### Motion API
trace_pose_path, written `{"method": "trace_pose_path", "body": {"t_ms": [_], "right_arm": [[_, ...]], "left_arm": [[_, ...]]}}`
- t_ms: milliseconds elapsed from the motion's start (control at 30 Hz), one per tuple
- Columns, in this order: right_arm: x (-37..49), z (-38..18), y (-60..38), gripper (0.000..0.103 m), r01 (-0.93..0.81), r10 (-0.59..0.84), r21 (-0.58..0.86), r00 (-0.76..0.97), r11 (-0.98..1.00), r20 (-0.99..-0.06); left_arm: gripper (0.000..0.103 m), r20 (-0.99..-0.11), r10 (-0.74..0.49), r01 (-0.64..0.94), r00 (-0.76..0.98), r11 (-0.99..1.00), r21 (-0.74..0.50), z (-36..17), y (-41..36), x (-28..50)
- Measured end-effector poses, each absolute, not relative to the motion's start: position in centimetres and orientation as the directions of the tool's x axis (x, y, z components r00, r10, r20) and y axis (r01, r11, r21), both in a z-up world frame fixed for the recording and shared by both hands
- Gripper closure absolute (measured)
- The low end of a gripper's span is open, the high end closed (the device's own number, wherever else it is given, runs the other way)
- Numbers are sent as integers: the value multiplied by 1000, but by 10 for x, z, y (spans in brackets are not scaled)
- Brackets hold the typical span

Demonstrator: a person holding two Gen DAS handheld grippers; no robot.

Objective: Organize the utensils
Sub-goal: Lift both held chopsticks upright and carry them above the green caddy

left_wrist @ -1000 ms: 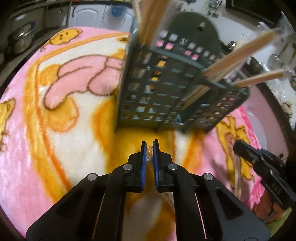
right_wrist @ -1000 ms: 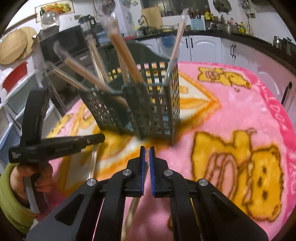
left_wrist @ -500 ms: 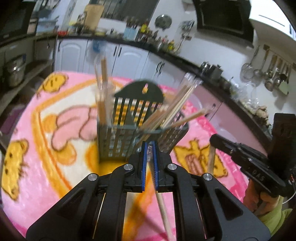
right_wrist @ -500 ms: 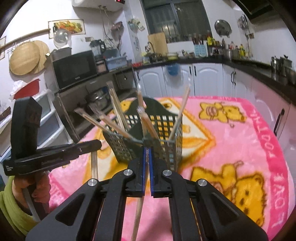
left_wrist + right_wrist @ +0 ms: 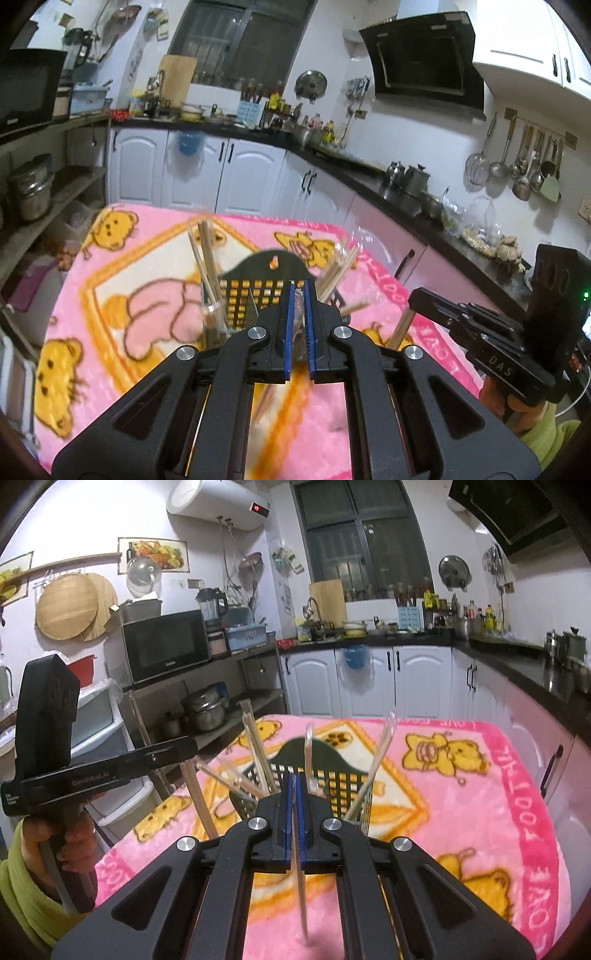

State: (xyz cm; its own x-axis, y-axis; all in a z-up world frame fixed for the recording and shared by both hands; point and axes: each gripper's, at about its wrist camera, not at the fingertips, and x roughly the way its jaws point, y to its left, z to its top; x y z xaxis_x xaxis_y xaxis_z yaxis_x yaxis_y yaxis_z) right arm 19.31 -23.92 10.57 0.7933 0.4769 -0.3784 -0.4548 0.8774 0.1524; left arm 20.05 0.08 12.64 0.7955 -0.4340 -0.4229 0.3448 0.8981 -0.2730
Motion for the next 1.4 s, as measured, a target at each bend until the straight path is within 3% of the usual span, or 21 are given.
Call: {"method": "trace_pose_path", "body": {"t_ms": [867, 1400], "right_arm": [[202, 185, -264, 101, -405, 417, 99, 889, 909, -190], [247, 215, -261, 101, -371, 384, 109, 911, 922, -152]], "left_arm": [[100, -275, -397, 349, 875, 914, -209, 202, 8, 209], [100, -216, -325, 284, 921, 937, -202, 233, 15, 244]]}}
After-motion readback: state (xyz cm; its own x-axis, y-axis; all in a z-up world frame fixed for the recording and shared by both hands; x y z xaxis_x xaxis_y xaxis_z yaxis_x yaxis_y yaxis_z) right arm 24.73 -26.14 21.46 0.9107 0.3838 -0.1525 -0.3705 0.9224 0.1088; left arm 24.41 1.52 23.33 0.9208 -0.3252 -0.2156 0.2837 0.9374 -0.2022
